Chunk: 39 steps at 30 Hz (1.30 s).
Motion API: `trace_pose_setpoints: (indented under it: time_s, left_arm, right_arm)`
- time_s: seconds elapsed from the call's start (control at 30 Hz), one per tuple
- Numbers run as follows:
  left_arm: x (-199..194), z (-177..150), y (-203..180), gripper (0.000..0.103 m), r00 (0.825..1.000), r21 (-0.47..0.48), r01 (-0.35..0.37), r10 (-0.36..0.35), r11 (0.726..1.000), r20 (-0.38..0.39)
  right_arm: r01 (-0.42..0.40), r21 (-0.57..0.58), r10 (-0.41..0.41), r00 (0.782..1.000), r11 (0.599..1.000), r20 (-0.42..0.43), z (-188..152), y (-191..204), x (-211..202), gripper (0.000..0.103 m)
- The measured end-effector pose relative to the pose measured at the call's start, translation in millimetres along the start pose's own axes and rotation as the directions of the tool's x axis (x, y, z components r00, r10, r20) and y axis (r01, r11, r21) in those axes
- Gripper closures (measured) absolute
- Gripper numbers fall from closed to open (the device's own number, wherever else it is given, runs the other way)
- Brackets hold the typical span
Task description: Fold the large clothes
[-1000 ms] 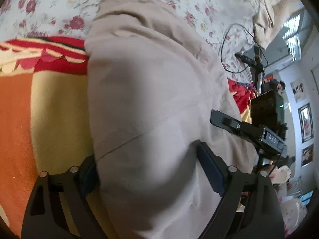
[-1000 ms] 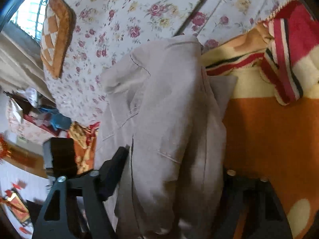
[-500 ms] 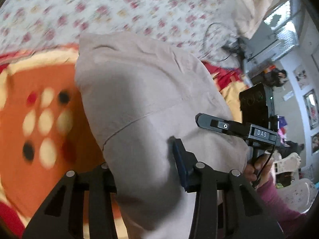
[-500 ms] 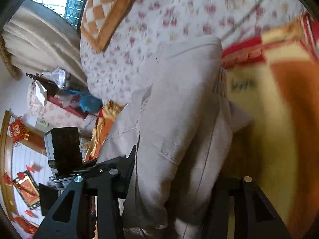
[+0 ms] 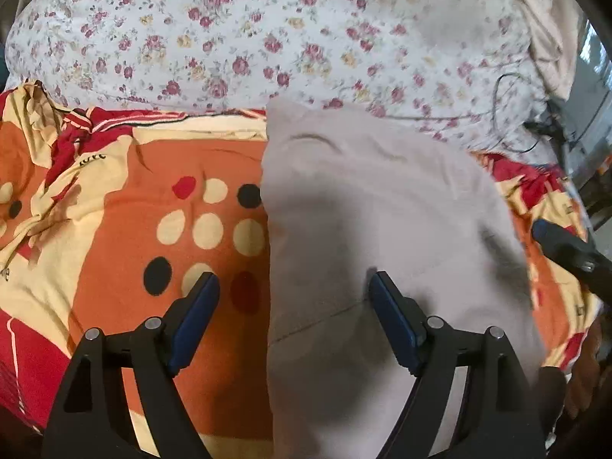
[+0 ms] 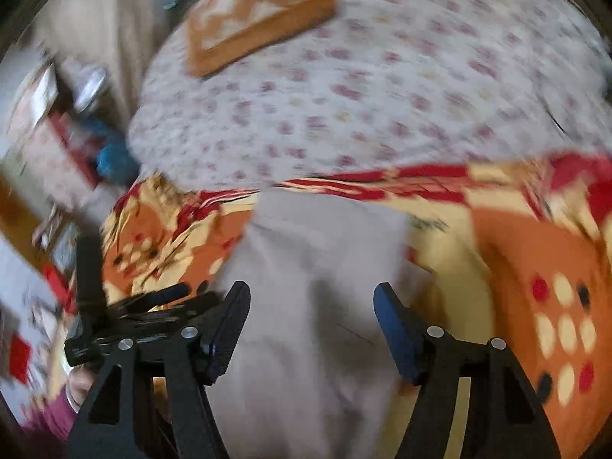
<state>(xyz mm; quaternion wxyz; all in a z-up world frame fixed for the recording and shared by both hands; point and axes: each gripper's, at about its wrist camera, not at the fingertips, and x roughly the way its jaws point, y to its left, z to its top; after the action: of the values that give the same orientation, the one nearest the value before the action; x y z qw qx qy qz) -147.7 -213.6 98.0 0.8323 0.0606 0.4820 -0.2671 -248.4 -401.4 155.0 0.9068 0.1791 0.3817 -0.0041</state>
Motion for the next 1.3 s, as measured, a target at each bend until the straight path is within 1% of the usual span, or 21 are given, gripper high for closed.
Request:
trace_pose_setpoints:
  time_s: [0.07,0.1,0.13,0.17,0.2,0.27,0.4,0.47,0.53,0.63,0.7,0.77,0.83,0.9,1.0,1.1,1.2,1.23,1.3]
  left_arm:
    - [4,-3,0,0.022,1.0,0.006,-0.015,0.015,1.0,0.018]
    - [3,-6,1,0.022,0.999,0.013,-0.022,0.022,1.0,0.028]
    - [3,-7,0,0.02,0.999,0.022,-0.027,0.026,0.999,0.036]
    - [5,-8,-2,0.02,0.999,0.038,-0.03,0.028,0.999,0.042]
    - [7,-8,-3,0.019,0.999,0.052,-0.033,0.03,0.998,0.045]
    - [7,-10,-7,0.019,0.998,0.073,-0.043,0.039,0.996,0.055]
    - [6,-12,-11,0.019,0.997,0.08,-0.05,0.045,0.996,0.064]
    - [3,-13,-11,0.019,0.996,0.078,-0.06,0.054,0.995,0.074]
    - [2,-14,-11,0.019,0.996,0.078,-0.064,0.058,0.995,0.075]
    - [-2,-17,-11,0.019,0.995,0.074,-0.071,0.065,0.995,0.074]
    - [-5,-21,-13,0.019,0.993,0.069,-0.087,0.081,0.994,0.082]
    - [-9,-25,-15,0.019,0.992,0.068,-0.101,0.095,0.993,0.083]
    - [-13,-29,-16,0.019,0.992,0.072,-0.107,0.101,0.992,0.079]
    - [-21,-33,-17,0.019,0.99,0.077,-0.118,0.111,0.99,0.089]
    - [-38,-38,-16,0.019,0.982,0.074,-0.139,0.128,0.987,0.139]
    - [-52,-40,-14,0.019,0.976,0.051,-0.141,0.13,0.989,0.174]
    - [-63,-42,-14,0.019,0.975,0.043,-0.134,0.124,0.99,0.186]
    - [-66,-43,-14,0.019,0.973,0.044,-0.137,0.126,0.99,0.193]
    - [-73,-45,-17,0.019,0.965,0.047,-0.156,0.142,0.987,0.221]
  right_arm:
    - [0.083,-0.024,-0.084,0.995,0.996,-0.043,-2,6,31,0.056]
    - [0.123,-0.019,-0.124,0.99,0.992,-0.073,-4,2,49,0.059]
    - [0.149,-0.014,-0.15,0.985,0.989,-0.088,-10,-3,59,0.06]
    - [0.161,0.0,-0.16,0.982,0.987,-0.096,-16,-12,63,0.06]
    - [0.156,0.039,-0.151,0.983,0.987,-0.104,-20,-22,70,0.059]
    - [0.141,0.072,-0.134,0.987,0.987,-0.09,-30,-37,70,0.058]
    - [0.144,0.083,-0.136,0.986,0.986,-0.092,-32,-40,59,0.057]
    - [0.139,0.087,-0.132,0.988,0.987,-0.081,-34,-34,44,0.055]
    - [0.138,0.069,-0.134,0.989,0.988,-0.067,-40,-25,26,0.054]
    - [0.173,0.018,-0.172,0.983,0.985,-0.06,-58,-10,7,0.053]
    - [0.191,0.006,-0.189,0.978,0.982,-0.086,-72,-7,8,0.048]
    - [0.182,0.042,-0.176,0.978,0.982,-0.11,-85,-13,17,0.044]
    - [0.166,0.082,-0.156,0.981,0.983,-0.114,-89,-17,17,0.043]
    - [0.169,0.081,-0.16,0.981,0.982,-0.108,-89,-15,8,0.042]
    - [0.185,0.087,-0.18,0.982,0.979,-0.066,-88,-9,-12,0.042]
    - [0.198,0.093,-0.197,0.98,0.976,-0.024,-84,-1,-28,0.038]
    - [0.238,0.05,-0.24,0.97,0.97,0.027,-79,13,-38,0.034]
    - [0.249,0.041,-0.25,0.967,0.968,0.041,-78,16,-39,0.031]
    - [0.274,0.024,-0.275,0.958,0.961,0.079,-76,24,-44,0.027]
